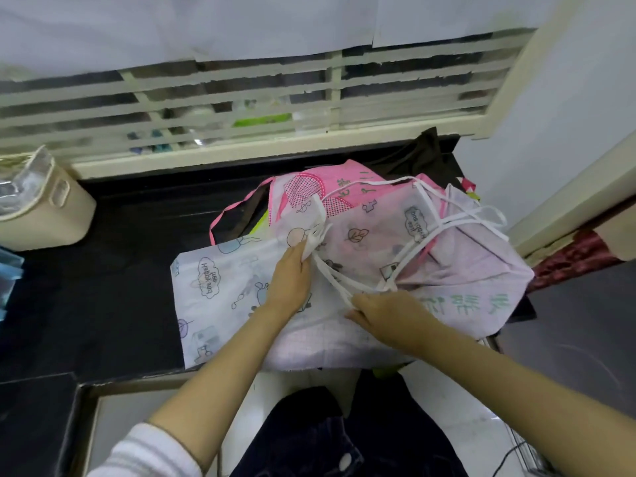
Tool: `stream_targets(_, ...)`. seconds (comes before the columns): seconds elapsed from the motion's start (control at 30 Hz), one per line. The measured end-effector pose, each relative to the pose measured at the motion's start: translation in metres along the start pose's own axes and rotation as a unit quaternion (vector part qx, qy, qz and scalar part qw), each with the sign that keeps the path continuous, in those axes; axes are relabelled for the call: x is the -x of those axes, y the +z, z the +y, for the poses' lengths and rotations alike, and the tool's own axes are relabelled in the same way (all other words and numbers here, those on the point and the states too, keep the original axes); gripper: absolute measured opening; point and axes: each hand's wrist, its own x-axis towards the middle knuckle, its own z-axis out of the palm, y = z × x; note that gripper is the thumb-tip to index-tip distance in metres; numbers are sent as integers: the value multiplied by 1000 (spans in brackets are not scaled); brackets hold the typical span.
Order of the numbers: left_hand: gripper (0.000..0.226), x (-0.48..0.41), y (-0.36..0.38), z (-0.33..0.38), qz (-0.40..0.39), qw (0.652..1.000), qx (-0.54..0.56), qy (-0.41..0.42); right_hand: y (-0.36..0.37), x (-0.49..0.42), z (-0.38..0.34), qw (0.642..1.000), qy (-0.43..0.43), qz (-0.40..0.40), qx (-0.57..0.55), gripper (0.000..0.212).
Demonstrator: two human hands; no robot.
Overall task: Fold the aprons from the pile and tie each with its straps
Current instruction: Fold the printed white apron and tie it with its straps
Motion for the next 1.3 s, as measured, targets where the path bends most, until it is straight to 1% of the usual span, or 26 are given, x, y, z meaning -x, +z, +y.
stream_targets(0.07,23,0,2,2,1,1000,9,11,15,15,-7,999,-14,-22,-26,30)
stream_targets(0.13,26,0,5,2,2,1000,10,17,23,27,-12,994,-61,-93,-22,17)
stream_targets(0.17,28,0,7,2,0,1000,8,21,29,32,-10,983,-76,-166,-22,13)
stream_targets(0.2,29,0,9,2,-6,1000,4,25,35,35,-8,965,-70,-250,-33,15)
stream_targets(0.23,29,1,10,1,-11,1000,0,27,37,35,-7,953,-55,-297,-41,18)
stream_targets(0.27,29,1,13,-1,-18,999,-5,26,37,32,-4,959,-38,-275,-50,14)
stream_targets(0.3,31,0,16,-4,-23,999,-11,23,39,29,2,975,-18,-214,-61,8)
stream_targets(0.33,34,0,20,-7,-29,999,-16,20,38,24,9,985,17,-153,-73,8)
stream_targets(0.37,38,0,24,-9,-34,999,-18,16,40,19,19,990,54,-98,-88,14)
stream_targets(0.4,40,0,27,-11,-38,999,-17,13,38,12,29,989,88,-78,-95,22)
stream_targets(0.47,43,1,33,-12,-41,999,-16,8,37,3,46,986,116,-100,-65,35)
stream_targets(0.5,44,1,36,-12,-39,999,-13,2,37,2,53,982,106,-143,-64,35)
stream_targets(0.57,45,1,41,-12,-38,999,-9,-9,39,2,60,964,75,-220,-127,31)
stream_targets(0.6,45,1,43,-11,-40,999,-10,-14,39,2,57,952,96,-229,-176,30)
stream_targets(0.63,45,1,45,-12,-43,999,-11,-20,37,3,51,936,139,-237,-219,32)
stream_targets(0.7,46,2,49,-14,-54,998,-17,-39,39,3,41,918,204,-202,-273,39)
stream_targets(0.73,47,3,52,-14,-57,997,-21,-46,43,5,37,921,210,-183,-273,40)
stream_targets(0.8,50,7,58,-14,-65,996,-33,-56,49,8,36,932,192,-192,-239,32)
stream_targets(0.9,52,15,65,-12,-71,994,-55,-56,52,13,49,940,146,-207,-227,20)
stream_targets(0.97,52,18,67,-12,-56,995,-57,-53,53,12,62,953,133,-176,-206,13)
stream_targets(1.0,51,20,67,-11,-44,996,-53,-52,53,9,72,957,139,-178,-184,16)
stream_targets(1.03,51,21,67,-9,-28,997,-46,-50,53,5,85,965,149,-167,-136,26)
stream_targets(1.07,50,21,67,-8,-9,998,-36,-49,50,1,97,964,168,-176,-105,36)
stream_targets(1.1,49,21,68,-8,10,999,-24,-46,50,0,111,964,182,-173,-84,41)
stream_targets(1.2,52,19,74,-3,56,998,5,-24,39,-7,141,931,203,-222,-205,35)
stream_targets(1.3,60,20,86,24,88,996,-22,3,24,-18,162,903,233,-265,-244,40)
